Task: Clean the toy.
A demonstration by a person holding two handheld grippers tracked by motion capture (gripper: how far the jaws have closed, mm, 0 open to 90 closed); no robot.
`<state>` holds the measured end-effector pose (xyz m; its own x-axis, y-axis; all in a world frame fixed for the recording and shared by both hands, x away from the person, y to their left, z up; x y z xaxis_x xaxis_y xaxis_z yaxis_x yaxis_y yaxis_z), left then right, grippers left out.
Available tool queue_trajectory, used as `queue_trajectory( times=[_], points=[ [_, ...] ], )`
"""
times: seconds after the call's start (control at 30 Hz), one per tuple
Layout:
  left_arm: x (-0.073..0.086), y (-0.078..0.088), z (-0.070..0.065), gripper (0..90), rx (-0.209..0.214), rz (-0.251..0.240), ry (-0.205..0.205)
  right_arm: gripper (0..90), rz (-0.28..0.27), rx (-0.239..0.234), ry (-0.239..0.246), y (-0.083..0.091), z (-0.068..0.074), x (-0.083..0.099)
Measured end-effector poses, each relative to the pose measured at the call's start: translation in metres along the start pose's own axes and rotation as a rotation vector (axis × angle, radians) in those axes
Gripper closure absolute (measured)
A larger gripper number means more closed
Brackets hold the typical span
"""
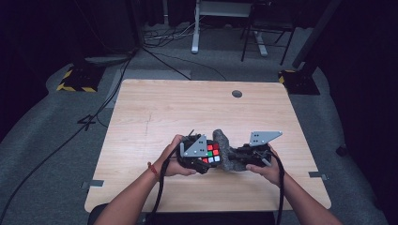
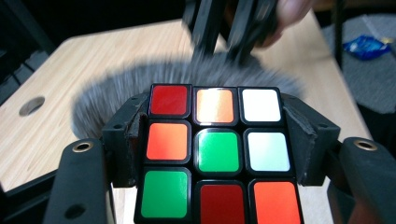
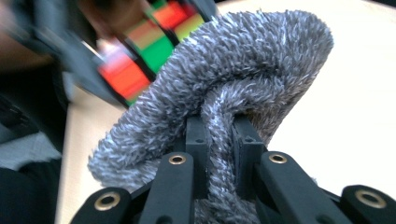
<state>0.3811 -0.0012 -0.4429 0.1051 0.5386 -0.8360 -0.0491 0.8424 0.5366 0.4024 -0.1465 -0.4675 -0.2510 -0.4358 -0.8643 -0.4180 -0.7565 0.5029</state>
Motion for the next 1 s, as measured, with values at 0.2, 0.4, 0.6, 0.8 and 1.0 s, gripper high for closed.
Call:
queue_trajectory(
  times=[0.2,0.4,0.6,0.8,1.0],
  points=[
    [-0.004,0.003,-0.002,33.6,0.014,-0.029,-0.009,80.5,0.074,0.002,-0.004,-0.01,-0.002,0.01],
    [-0.012,0.007,-0.004,33.6,0.017,-0.088,-0.017,80.5,0.099,-0.052,-0.012,-0.018,0.005,0.016],
    [-0.008,0.009,0.001,33.2,0.021,-0.103,0.009,80.5,0.015,-0.113,-0.051,-0.008,0.008,0.007],
    [-0.001,0.011,0.004,32.8,0.025,-0.083,0.03,80.5,-0.032,-0.112,-0.07,-0.001,0.001,0.002],
    [0.002,0.01,0.004,32.8,0.019,-0.058,0.035,80.6,-0.047,-0.107,-0.07,0.001,0.001,0.001]
  ],
)
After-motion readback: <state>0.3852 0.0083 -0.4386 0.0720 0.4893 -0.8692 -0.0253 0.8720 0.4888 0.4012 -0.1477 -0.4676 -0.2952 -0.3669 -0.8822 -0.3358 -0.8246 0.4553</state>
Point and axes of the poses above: each handheld gripper's, and its own axes: y roughly backward along the jaws, x roughly out of its underside, z roughly to its left, the point moved 7 cm from there along -y, roughly forward along the jaws, and after that the axes turned 12 degrees about x, right-handed, at the moved point
